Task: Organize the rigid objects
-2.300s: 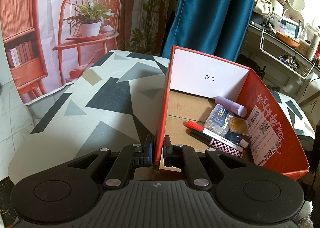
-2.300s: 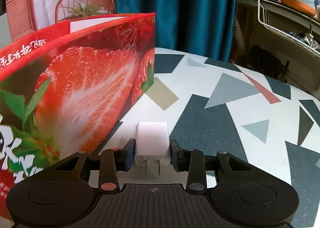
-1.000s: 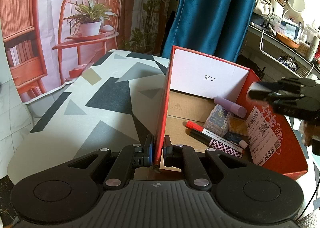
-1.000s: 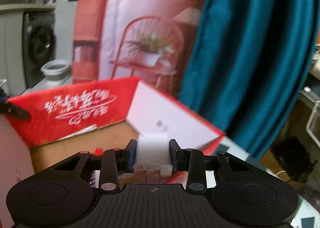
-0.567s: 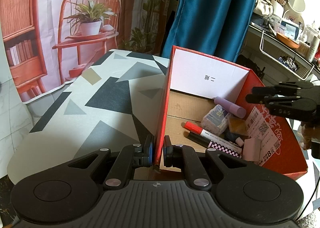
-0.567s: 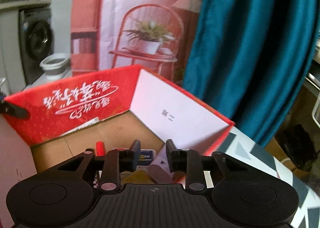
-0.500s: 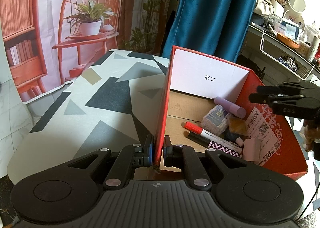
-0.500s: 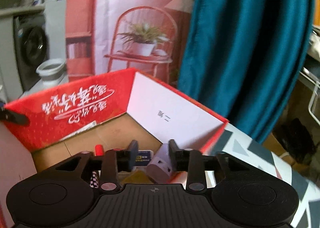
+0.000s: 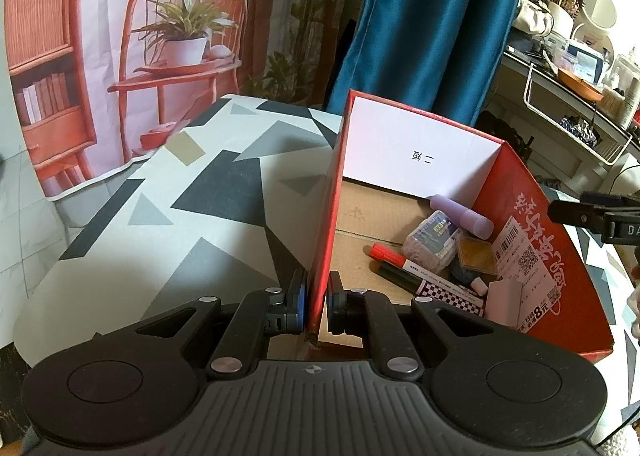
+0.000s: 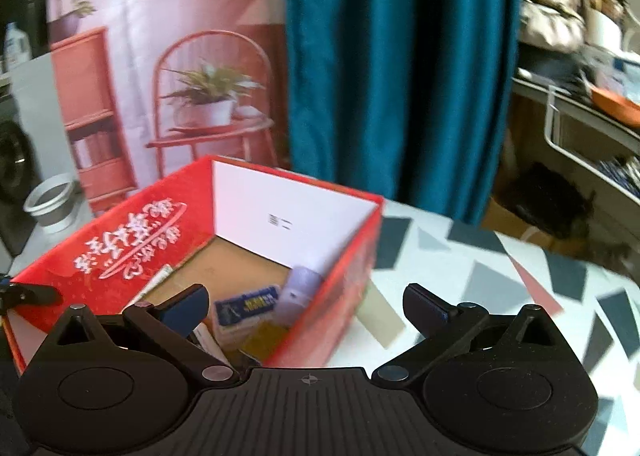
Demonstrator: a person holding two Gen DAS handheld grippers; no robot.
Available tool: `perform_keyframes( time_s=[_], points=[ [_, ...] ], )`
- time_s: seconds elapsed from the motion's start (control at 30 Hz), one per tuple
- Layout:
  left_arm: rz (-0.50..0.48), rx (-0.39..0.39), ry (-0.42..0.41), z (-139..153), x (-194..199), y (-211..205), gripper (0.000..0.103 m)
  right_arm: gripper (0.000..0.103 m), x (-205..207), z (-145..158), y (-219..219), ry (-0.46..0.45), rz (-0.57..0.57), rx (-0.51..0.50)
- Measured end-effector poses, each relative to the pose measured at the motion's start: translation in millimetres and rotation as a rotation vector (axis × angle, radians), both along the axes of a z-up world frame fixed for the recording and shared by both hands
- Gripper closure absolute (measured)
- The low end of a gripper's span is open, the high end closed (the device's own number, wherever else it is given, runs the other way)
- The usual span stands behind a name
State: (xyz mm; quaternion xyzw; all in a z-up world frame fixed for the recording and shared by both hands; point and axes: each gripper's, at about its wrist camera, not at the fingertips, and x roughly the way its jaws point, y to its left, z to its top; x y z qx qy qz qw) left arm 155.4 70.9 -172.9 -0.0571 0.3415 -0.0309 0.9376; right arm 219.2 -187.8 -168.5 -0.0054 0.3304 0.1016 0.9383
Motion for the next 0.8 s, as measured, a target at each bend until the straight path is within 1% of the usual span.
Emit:
perform_keyframes(
  time_s=[0.2, 0.37, 0.47, 0.6, 0.67, 0.73, 0.8],
  points=[
    [0.002, -0.002, 0.002, 0.1, 0.6, -0.2, 0.092, 0.000, -8.9, -4.7, -5.0, 0.063, -0.099, 0.030],
    [0.005, -0.007, 0.005, 1.1, 1.2, 0.4, 0.092, 0.000, -18.2, -1.6, -8.5, 0.090, -0.160, 0.052],
    [0.010, -0.005, 0.004, 3.1, 1.6, -0.4, 0.092, 0.000, -26.2, 3.7, -10.9, 0.083, -0.175, 0.082],
    [0.011, -0.004, -0.009, 9.2, -0.1, -0.6, 0.091, 0.000, -35.2, 14.0, -14.2, 0.087, -0.224, 0.083],
    [0.009, 0.002, -0.024, 14.0, -1.7, -1.7, 0.085, 0.000, -40.1, 20.6, -14.6, 0.089, -0.249, 0.076],
    [0.007, 0.004, -0.042, 21.3, -4.7, -2.3, 0.058, 0.000, -47.8, 28.7, -15.3, 0.081, -0.271, 0.070],
    [-0.003, 0.009, -0.068, 30.3, -9.0, -4.0, 0.054, 0.000, -55.6, 37.5, -16.5, 0.074, -0.287, 0.081]
  ],
)
